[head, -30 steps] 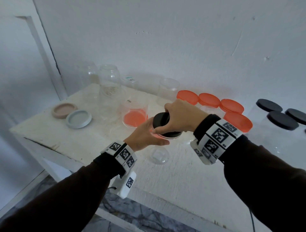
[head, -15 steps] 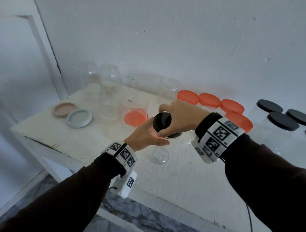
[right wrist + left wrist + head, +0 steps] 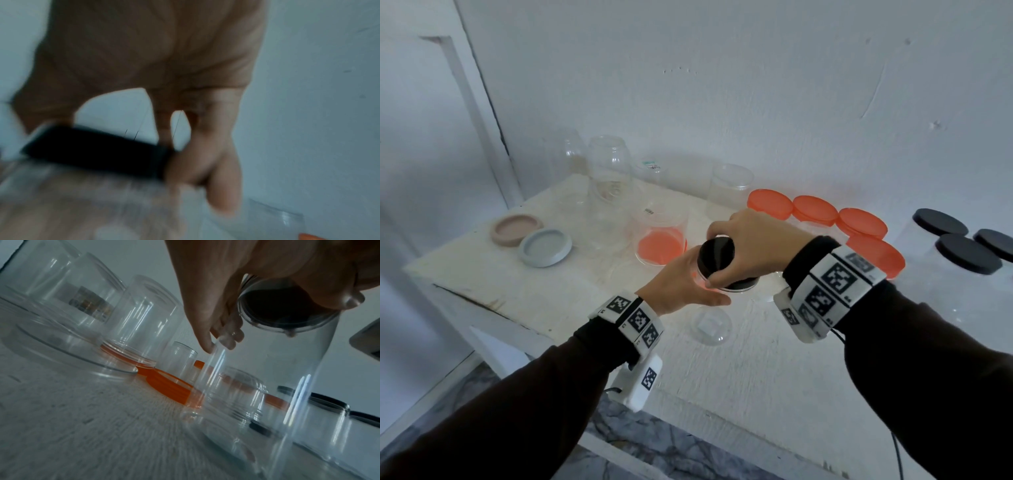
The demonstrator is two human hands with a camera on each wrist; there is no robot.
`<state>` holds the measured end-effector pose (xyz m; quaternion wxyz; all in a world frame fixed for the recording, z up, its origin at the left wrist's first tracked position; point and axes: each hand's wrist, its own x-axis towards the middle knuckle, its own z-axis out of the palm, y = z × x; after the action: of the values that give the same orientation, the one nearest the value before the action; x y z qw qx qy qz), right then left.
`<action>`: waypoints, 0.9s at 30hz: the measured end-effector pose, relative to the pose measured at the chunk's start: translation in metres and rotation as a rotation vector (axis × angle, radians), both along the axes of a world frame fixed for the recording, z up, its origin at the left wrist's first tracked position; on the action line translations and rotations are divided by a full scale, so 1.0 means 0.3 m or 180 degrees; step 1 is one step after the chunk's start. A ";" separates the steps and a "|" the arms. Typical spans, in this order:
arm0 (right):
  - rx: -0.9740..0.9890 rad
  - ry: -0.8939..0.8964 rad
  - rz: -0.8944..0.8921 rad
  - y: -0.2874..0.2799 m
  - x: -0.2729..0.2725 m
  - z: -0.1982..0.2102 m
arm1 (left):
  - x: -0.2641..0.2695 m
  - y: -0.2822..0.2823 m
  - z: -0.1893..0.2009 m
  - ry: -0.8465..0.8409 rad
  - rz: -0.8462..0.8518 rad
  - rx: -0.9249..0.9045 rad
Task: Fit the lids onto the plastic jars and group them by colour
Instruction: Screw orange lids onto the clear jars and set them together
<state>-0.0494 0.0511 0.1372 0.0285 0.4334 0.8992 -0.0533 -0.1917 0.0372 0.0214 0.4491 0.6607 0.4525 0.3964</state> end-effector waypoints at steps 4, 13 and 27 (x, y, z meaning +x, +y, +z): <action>0.0700 -0.0139 -0.0428 -0.031 -0.021 -0.052 | 0.004 -0.003 -0.013 -0.0112 0.0096 -0.0050; -0.0465 -0.0264 0.0118 -0.002 0.009 0.021 | 0.005 -0.003 -0.015 -0.0025 0.0077 0.0061; -0.0870 -0.0715 0.0059 0.003 -0.002 0.063 | -0.005 -0.004 -0.011 0.0020 -0.0037 -0.0054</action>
<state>-0.0500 0.0520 0.1562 0.1879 0.4203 0.8787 -0.1260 -0.1931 0.0359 0.0182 0.4555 0.6607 0.4534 0.3879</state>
